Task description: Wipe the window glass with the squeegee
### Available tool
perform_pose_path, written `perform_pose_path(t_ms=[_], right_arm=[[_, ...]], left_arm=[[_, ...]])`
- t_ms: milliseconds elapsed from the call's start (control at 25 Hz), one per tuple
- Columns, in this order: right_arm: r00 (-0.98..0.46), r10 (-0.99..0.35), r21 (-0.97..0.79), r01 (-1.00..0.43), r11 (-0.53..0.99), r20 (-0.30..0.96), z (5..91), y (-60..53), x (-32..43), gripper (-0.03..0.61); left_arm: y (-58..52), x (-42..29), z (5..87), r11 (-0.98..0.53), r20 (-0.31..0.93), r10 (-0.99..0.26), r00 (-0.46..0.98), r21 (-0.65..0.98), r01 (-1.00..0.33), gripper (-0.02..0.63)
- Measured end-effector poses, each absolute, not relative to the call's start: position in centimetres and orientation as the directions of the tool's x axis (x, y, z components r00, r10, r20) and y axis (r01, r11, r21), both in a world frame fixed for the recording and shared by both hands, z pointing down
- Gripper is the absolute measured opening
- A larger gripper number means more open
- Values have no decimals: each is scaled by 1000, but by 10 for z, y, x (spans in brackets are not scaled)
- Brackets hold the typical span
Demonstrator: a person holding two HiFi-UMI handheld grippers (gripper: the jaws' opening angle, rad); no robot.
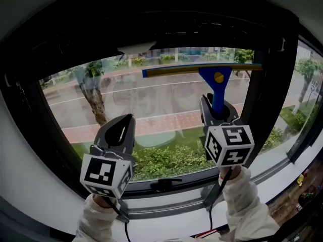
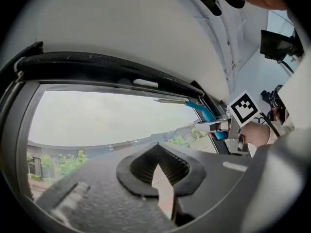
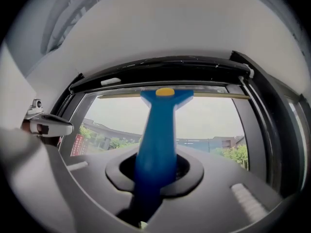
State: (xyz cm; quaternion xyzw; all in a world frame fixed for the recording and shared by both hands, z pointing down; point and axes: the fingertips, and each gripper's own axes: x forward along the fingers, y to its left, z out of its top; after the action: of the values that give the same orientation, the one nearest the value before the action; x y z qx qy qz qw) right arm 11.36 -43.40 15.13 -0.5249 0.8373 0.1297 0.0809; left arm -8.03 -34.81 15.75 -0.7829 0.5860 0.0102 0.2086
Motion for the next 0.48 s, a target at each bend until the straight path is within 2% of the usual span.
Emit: perform_pose_path(t_ms=[160,480], right_arm=[[-422,-865,132,-907,401,-272,121,-454,110,77],[-412,-864,117,-911,396,-289,84,-474,103,72]], left_arm=[[-360,-73,121,-196,-290,-905,311,-364,-911,0],[-371,-59,84,-254,-291,-880,375,-379,-890,0]])
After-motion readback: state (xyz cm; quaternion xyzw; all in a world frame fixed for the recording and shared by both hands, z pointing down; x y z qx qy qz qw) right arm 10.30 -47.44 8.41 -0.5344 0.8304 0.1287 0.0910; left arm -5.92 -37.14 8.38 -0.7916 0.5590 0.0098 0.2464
